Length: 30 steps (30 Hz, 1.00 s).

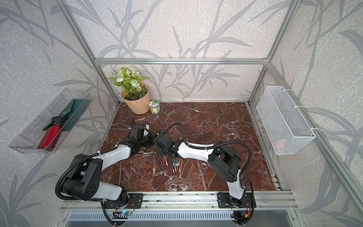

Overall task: Remove the protective cover of the pencils
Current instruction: Pick up the pencil from the center of the board, then remove the protective sleeve from the pencil.

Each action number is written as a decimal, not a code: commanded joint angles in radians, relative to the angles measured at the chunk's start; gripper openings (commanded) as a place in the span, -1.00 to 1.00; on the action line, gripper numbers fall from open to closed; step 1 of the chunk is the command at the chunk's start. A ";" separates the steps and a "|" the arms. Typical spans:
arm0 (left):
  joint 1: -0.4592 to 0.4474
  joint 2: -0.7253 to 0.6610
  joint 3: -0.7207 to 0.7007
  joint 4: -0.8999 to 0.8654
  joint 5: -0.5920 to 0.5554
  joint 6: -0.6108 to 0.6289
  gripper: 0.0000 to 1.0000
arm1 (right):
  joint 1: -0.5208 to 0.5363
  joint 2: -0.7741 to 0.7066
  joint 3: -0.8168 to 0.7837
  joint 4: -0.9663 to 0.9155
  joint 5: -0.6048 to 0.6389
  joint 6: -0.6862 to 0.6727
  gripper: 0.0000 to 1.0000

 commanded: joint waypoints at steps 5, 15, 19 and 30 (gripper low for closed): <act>-0.018 -0.018 0.040 0.009 0.030 -0.009 -0.90 | -0.003 -0.007 0.003 0.014 -0.035 -0.013 -0.92; -0.019 -0.049 0.035 -0.006 0.018 -0.003 -1.00 | 0.002 -0.032 -0.008 0.016 -0.022 -0.017 -0.74; -0.019 -0.047 0.037 -0.007 0.018 -0.002 -1.00 | 0.005 -0.042 -0.017 0.017 -0.017 -0.019 -0.65; -0.019 -0.046 0.045 -0.027 0.009 0.006 -1.00 | 0.012 -0.079 -0.077 0.032 0.008 -0.019 -0.29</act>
